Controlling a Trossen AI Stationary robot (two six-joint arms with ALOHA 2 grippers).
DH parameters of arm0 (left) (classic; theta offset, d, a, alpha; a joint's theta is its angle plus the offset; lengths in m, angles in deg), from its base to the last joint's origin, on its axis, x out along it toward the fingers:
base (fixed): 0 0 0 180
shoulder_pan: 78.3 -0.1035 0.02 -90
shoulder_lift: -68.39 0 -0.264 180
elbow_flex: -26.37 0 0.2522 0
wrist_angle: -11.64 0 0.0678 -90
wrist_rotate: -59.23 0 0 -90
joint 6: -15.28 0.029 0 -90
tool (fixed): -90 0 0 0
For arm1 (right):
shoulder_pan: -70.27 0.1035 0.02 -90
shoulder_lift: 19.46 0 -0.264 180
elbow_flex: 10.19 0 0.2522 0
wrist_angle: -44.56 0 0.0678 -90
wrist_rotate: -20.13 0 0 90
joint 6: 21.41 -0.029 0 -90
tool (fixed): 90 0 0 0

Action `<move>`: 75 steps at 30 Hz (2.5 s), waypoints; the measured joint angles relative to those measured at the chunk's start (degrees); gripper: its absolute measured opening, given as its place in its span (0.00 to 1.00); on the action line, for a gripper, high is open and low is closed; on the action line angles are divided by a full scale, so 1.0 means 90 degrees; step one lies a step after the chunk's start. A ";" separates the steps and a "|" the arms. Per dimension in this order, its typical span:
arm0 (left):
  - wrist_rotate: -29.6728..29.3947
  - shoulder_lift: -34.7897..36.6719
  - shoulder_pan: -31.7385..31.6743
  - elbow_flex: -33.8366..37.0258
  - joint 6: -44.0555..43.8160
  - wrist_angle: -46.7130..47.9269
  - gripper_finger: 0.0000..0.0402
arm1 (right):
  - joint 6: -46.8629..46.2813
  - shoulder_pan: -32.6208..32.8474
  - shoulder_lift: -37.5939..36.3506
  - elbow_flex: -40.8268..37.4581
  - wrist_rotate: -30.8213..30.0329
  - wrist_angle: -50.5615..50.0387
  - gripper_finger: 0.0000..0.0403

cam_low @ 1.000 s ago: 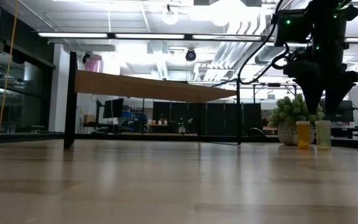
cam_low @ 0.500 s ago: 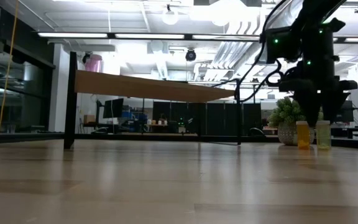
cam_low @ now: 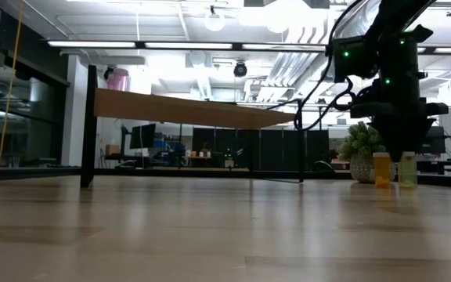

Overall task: Pick and place medicine bottles onto shelf by color
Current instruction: Put the top right yellow pill bottle on the shelf

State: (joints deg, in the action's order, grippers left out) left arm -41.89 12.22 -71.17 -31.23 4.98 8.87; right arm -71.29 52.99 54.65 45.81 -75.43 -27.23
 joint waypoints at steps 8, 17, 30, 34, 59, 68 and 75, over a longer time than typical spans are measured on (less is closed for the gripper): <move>0.0002 0.0000 0.0000 0.0000 0.0000 0.0000 0.00 | 0.0097 0.0000 0.0000 0.0000 -0.0001 -0.0053 0.37; 0.0002 -0.0002 0.0000 0.0000 0.0000 0.0000 0.00 | 0.0151 0.0000 0.0000 0.0000 -0.0003 -0.0057 0.37; 0.0002 0.0000 0.0002 0.0000 0.0000 0.0000 0.00 | 0.0299 0.0000 -0.0007 0.0000 0.0010 -0.0067 0.26; 0.0002 0.0000 0.0002 0.0000 0.0000 0.0000 0.00 | 0.0455 0.0005 -0.0013 0.0011 0.0275 -0.0115 0.26; -0.0798 0.1114 0.0000 -0.0897 -0.0201 0.1747 0.00 | 0.2443 0.1379 0.1412 0.6502 0.0375 -0.1189 0.26; -0.0840 0.1137 0.0000 -0.0899 -0.1077 0.3218 0.00 | 0.3819 0.1290 0.4098 0.9543 0.0238 -0.1460 0.26; -0.0840 0.1134 0.0000 -0.0896 -0.1865 0.4264 0.00 | 0.3899 0.1169 0.4991 0.9924 0.0484 -0.0985 0.26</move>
State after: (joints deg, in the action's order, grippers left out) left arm -49.45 22.43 -71.17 -39.29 -11.81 47.25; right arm -36.20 63.51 99.57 135.13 -71.08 -36.10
